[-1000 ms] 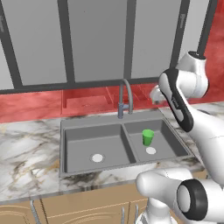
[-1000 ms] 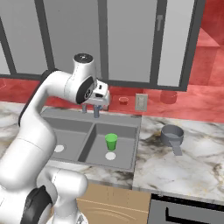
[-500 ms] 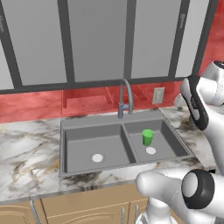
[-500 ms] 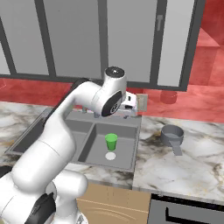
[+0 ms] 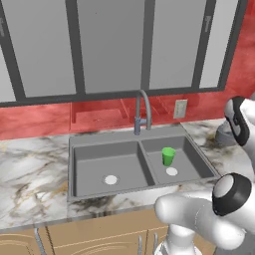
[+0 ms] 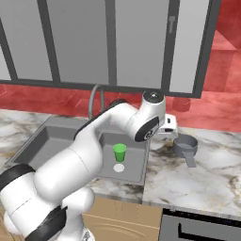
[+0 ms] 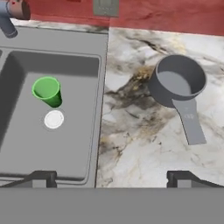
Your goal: Move any existing items from the left basin to the right basin for drying. Then move the measuring cup from the counter to the left basin of the sink for washing.
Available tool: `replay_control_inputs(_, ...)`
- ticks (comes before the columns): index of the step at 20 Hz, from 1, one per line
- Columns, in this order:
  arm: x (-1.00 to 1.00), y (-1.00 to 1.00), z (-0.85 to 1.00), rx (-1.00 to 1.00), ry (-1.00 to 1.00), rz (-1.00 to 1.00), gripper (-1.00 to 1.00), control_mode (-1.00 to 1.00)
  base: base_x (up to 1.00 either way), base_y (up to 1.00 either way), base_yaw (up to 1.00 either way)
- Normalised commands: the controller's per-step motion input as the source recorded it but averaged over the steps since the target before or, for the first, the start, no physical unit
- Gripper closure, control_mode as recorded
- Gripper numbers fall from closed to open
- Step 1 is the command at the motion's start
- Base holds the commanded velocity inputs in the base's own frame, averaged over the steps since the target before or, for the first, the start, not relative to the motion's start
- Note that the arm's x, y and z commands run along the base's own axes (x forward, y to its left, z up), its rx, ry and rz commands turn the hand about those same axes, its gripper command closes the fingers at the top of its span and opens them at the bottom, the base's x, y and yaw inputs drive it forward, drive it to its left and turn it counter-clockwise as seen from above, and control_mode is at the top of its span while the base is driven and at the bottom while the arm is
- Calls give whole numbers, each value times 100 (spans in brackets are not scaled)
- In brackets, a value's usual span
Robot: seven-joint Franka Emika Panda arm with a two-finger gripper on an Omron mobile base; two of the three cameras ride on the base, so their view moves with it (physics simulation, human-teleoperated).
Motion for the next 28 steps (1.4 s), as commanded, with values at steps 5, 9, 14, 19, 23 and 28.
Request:
replay_control_inputs(5, 0, -79, -8, -11, 6, -9, -100, -100, 0, 0, 0)
replay_control_inputs(9, 4, -53, -8, -3, 13, -10, -100, -100, 0, 0, 0)
replay_control_inputs(14, 18, -39, -29, 2, 17, -1, -100, -100, 0, 0, 0)
replay_control_inputs(19, 36, -14, -23, 3, 7, -1, -100, -100, 0, 0, 0)
replay_control_inputs(23, 38, -5, -27, 2, 3, 0, -100, -100, 0, 0, 0)
replay_control_inputs(28, 28, -12, -33, 1, 0, 0, -100, -100, 0, 0, 0)
